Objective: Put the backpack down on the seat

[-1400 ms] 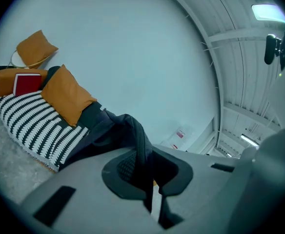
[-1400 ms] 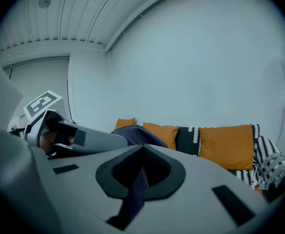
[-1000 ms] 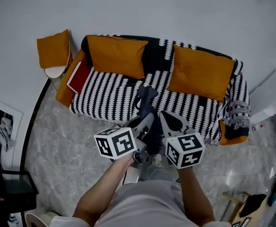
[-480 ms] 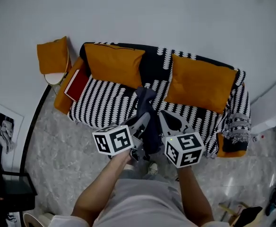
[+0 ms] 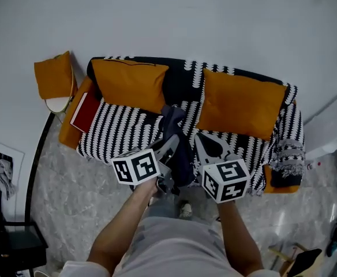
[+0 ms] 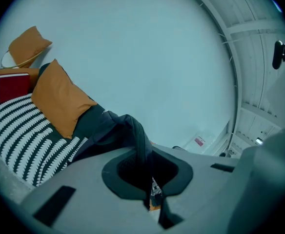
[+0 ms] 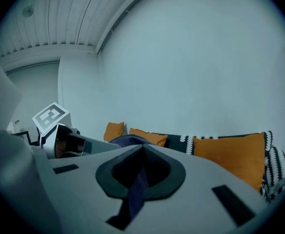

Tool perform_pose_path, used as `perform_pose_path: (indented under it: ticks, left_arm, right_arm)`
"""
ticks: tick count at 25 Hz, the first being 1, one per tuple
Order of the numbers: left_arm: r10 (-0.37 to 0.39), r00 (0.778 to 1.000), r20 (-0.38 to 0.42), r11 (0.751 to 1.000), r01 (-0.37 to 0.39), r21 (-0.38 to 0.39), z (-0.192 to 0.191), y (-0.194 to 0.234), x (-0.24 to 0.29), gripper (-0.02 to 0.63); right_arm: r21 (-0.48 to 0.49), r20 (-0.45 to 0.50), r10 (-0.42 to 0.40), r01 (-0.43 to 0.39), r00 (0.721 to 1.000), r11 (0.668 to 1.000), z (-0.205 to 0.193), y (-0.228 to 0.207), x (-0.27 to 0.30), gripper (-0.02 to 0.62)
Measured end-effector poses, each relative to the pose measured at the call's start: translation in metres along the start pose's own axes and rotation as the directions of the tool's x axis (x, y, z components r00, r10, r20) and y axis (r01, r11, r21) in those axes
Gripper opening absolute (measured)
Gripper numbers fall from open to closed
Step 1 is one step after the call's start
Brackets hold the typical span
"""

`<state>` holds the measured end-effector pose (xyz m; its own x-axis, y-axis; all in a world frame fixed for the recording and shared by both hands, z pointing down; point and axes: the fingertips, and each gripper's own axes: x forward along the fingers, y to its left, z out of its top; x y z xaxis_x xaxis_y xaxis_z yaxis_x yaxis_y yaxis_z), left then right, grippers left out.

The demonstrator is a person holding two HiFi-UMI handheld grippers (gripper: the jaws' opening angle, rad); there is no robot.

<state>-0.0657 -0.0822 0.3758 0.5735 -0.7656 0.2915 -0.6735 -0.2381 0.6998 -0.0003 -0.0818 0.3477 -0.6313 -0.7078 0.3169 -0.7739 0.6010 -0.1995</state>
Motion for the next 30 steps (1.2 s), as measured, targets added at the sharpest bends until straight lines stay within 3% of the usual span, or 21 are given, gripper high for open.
perform_pose_path:
  ticks: [20,30]
  left_arm:
    - [-0.051,0.984,-0.169,0.998,0.054,0.012,0.095,0.125,0.126,0.017]
    - [-0.067,0.972,-0.225,0.997,0.077,0.033,0.132,0.185,0.19,0.017]
  right_arm:
    - [0.05,-0.087,-0.097,0.102,0.991,0.994,0.023,-0.069,0.186,0.002]
    - [0.072,-0.144,-0.148,0.159,0.978,0.985,0.014,-0.101,0.256,0.002]
